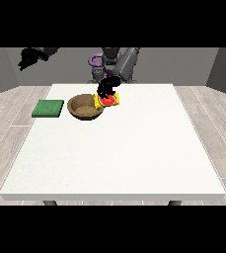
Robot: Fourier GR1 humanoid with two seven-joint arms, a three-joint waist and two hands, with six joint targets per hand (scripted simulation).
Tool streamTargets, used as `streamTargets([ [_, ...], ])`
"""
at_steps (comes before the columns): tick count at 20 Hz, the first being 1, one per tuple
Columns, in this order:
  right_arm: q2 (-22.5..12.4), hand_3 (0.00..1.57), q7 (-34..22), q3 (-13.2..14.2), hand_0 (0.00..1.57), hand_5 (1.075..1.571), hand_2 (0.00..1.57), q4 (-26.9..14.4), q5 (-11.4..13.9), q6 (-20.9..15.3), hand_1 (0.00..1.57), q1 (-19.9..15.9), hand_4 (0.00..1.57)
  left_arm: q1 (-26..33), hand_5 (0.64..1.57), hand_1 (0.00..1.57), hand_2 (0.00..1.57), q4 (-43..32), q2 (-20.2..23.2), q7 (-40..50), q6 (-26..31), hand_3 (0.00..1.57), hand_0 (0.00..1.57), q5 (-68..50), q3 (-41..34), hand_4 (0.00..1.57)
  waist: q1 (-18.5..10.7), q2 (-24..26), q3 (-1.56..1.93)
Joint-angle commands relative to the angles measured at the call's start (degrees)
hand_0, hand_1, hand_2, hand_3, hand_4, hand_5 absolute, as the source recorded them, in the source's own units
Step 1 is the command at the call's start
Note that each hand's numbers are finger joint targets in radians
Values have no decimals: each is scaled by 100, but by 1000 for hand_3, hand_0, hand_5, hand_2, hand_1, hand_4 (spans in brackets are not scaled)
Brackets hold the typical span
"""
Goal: Pick the cup and pour the ball into the bowl, then pick the bowl and place it on the pad
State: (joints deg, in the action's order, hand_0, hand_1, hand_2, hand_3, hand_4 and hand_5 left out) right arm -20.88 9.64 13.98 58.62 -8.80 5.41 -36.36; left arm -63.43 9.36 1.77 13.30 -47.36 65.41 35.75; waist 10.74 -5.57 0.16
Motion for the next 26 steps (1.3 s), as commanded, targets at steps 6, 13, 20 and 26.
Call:
streamTargets([
  [6, 309, 649, 171, -187, 0, 1565, 349, -257, 184, -202, 0, -185, 578, -111, 1171, 1526, 1571, 188, -172, 1087, 1171, 1571, 1526, 1378, 1203, 1508, 134, 8, -12],
  [13, 112, 646, 127, -61, 0, 1565, 350, -379, 85, -55, 0, -323, 584, 211, 1208, 1534, 1571, 994, -176, 1590, 1836, 1571, 1534, 1870, 1488, 1489, 46, 26, -15],
  [20, -451, 634, 645, 400, 0, 1564, 354, -1044, -22, 178, 0, -363, 585, -187, 1202, 1528, 1571, 2147, -177, 1170, 2746, 1571, 1528, 1863, 1411, 1489, -539, -122, -13],
  [26, -788, 641, 799, 508, 0, 1565, 361, -1306, 23, 454, 0, 397, 562, -241, 1315, 1483, 1571, 2779, 14, 542, 2338, 1571, 1483, 752, 278, 1411, -1050, 405, -13],
])
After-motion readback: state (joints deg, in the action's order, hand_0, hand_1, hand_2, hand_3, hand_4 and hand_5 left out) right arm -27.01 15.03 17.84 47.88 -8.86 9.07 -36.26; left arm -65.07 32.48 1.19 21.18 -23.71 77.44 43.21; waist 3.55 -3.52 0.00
